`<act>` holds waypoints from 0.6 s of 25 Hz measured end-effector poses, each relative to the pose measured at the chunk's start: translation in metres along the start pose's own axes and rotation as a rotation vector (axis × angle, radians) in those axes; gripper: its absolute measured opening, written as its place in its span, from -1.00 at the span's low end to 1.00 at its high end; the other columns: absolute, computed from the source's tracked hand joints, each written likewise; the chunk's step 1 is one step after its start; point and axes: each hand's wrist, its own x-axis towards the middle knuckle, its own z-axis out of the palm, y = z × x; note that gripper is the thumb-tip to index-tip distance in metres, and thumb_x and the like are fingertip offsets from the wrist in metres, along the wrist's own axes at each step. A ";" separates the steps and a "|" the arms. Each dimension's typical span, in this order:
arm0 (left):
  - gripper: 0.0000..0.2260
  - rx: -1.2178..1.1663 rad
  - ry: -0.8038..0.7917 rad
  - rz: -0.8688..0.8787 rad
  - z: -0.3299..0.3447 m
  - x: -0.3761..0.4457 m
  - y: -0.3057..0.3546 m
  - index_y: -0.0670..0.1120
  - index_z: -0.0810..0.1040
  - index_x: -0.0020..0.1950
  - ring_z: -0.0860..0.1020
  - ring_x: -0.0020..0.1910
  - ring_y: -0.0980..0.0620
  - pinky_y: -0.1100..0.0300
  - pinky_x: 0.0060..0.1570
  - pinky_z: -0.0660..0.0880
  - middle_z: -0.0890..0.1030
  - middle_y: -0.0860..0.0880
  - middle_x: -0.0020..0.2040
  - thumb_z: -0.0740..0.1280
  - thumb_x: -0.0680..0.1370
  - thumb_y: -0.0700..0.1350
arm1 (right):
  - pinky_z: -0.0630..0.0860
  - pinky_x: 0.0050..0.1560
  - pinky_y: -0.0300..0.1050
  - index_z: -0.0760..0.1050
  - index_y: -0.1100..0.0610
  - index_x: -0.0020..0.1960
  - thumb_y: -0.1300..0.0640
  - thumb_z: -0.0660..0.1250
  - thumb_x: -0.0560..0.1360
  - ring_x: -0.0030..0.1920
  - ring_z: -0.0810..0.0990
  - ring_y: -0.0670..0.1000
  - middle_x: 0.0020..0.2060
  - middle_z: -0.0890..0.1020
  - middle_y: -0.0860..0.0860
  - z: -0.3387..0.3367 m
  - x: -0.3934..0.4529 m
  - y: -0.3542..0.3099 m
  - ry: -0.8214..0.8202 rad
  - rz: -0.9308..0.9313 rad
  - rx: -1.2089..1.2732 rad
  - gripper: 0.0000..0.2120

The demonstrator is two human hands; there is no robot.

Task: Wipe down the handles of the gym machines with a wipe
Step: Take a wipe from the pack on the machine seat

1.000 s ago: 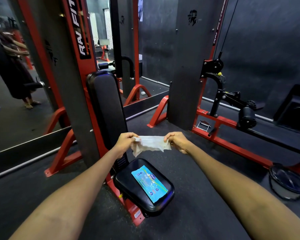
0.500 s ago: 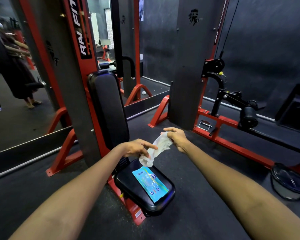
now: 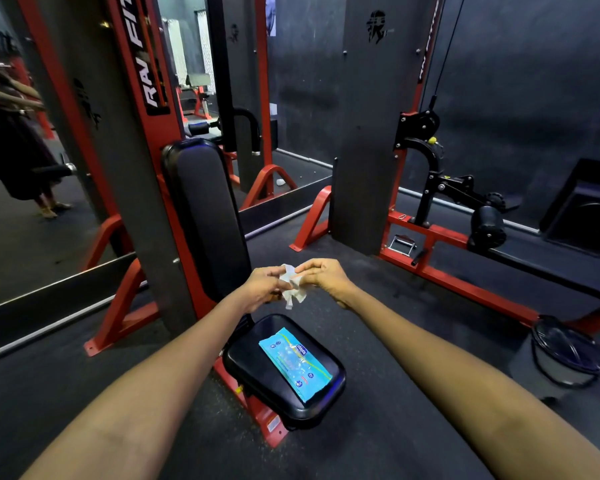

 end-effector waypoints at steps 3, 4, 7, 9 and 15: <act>-0.79 -0.029 0.113 0.002 0.002 0.010 0.000 -0.09 0.62 -0.06 0.54 -0.34 0.04 0.23 -0.30 0.49 0.60 -0.10 -0.23 0.30 0.46 -0.37 | 0.54 -0.21 -0.33 0.59 0.25 -0.16 0.50 0.36 0.31 -0.36 0.58 -0.20 -0.30 0.63 0.03 0.004 -0.001 0.001 -0.001 -0.034 -0.012 -0.79; -0.87 -0.053 0.159 -0.002 0.003 0.012 0.001 -0.09 0.62 -0.12 0.53 -0.31 0.00 0.18 -0.23 0.47 0.60 -0.11 -0.23 0.30 0.45 -0.25 | 0.55 -0.21 -0.33 0.59 0.27 -0.13 0.50 0.37 0.31 -0.36 0.59 -0.20 -0.31 0.64 0.02 0.005 -0.002 0.001 -0.009 -0.045 -0.013 -0.79; -0.83 -0.134 0.246 0.042 0.005 0.015 0.001 -0.15 0.62 -0.05 0.52 -0.18 -0.01 0.17 -0.16 0.42 0.62 -0.11 -0.12 0.33 0.48 -0.08 | 0.57 -0.11 -0.26 0.60 0.25 -0.14 0.48 0.40 0.32 -0.26 0.64 -0.12 -0.28 0.68 0.01 0.003 -0.008 0.002 -0.160 -0.043 -0.015 -0.80; -0.79 -0.093 0.291 0.111 0.006 0.017 -0.001 -0.27 0.60 0.11 0.55 -0.24 0.12 0.32 -0.26 0.47 0.61 -0.12 -0.03 0.38 0.51 -0.24 | 0.59 -0.09 -0.15 0.60 0.23 -0.19 0.45 0.39 0.35 -0.23 0.64 0.01 -0.27 0.69 0.08 0.003 -0.010 -0.002 -0.090 -0.012 0.095 -0.84; -0.74 -0.169 0.302 0.119 0.003 0.020 -0.004 -0.28 0.57 0.17 0.53 -0.05 0.00 0.22 -0.12 0.46 0.60 -0.16 0.06 0.38 0.48 -0.33 | 0.45 -0.16 -0.08 0.46 0.17 -0.14 -0.15 0.19 0.53 -0.12 0.52 0.04 -0.19 0.53 0.08 -0.013 0.007 0.003 0.111 0.502 0.350 -0.63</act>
